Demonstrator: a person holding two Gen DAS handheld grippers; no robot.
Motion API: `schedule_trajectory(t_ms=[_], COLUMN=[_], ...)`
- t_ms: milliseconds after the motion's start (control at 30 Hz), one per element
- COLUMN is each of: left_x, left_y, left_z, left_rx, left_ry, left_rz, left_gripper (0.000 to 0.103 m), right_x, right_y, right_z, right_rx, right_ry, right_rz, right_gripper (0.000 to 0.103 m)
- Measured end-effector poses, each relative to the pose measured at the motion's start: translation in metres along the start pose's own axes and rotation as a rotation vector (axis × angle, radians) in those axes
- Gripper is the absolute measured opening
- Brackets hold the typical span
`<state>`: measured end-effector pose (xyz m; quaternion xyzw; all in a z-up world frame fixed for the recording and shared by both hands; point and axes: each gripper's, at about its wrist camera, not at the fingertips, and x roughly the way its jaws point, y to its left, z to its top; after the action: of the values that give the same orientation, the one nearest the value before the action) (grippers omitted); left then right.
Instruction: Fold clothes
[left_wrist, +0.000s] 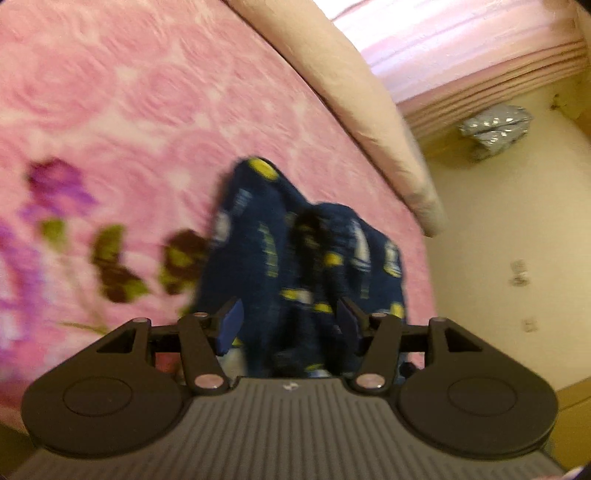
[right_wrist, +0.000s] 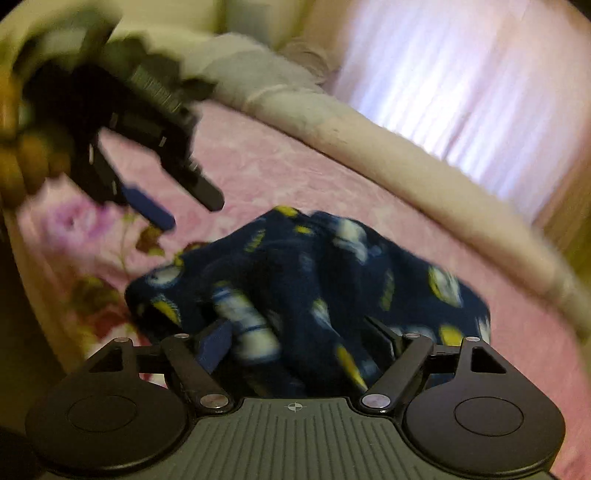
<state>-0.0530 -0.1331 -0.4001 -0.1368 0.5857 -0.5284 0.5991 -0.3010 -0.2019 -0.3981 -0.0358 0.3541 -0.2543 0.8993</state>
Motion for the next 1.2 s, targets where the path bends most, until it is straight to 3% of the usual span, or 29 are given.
schedule_trajectory(t_ms=[100,233,300,400,567,633,733,833,933,1033,1133,1200], left_x=[0.023,0.052,0.064,0.078,0.092,0.096,0.087,0.059,0.03,0.018,0.023,0.016], left_y=[-0.009,-0.014,-0.014,-0.015,-0.015,-0.014,-0.02,-0.038,-0.045,-0.025,0.004,0.005], left_z=[0.005,0.008,0.01,0.013,0.016,0.017,0.019,0.026,0.033,0.029,0.023,0.021], left_rx=[0.003,0.008,0.004,0.002,-0.016,-0.018,0.03,0.148,0.192,0.157,0.044,0.039], left_ry=[0.046,0.096,0.115,0.133,0.139,0.138,0.11,0.017,-0.048,-0.06,-0.017,-0.038], left_rz=[-0.019,-0.003,0.009,0.022,-0.006,-0.013,-0.056,-0.075,-0.082,-0.032,0.012,0.001], left_gripper=[0.061,0.062,0.062,0.063,0.061,0.036,0.024,0.023,0.023,0.023,0.023,0.023], right_x=[-0.019,-0.02,-0.026,-0.033,-0.034,-0.029,-0.023,-0.016,-0.009,-0.003,0.004,0.008], right_y=[-0.056,-0.136,-0.16,-0.179,-0.19,-0.194,-0.19,-0.187,-0.184,-0.181,-0.177,-0.175], right_z=[-0.01,-0.038,-0.058,-0.08,-0.102,-0.108,-0.099,-0.09,-0.082,-0.073,-0.064,-0.058], right_rx=[0.319,0.812,0.964,1.089,1.212,1.255,1.236,1.217,1.198,1.179,1.159,1.143], right_ry=[-0.003,0.021,0.033,0.048,0.039,0.035,0.038,0.041,0.044,0.047,0.05,0.051], right_rz=[-0.036,-0.163,-0.192,-0.204,-0.174,-0.159,-0.146,-0.133,-0.12,-0.108,-0.095,-0.088], right_gripper=[0.079,0.079,0.079,0.079,0.079,0.079,0.079,0.078,0.078,0.078,0.079,0.079])
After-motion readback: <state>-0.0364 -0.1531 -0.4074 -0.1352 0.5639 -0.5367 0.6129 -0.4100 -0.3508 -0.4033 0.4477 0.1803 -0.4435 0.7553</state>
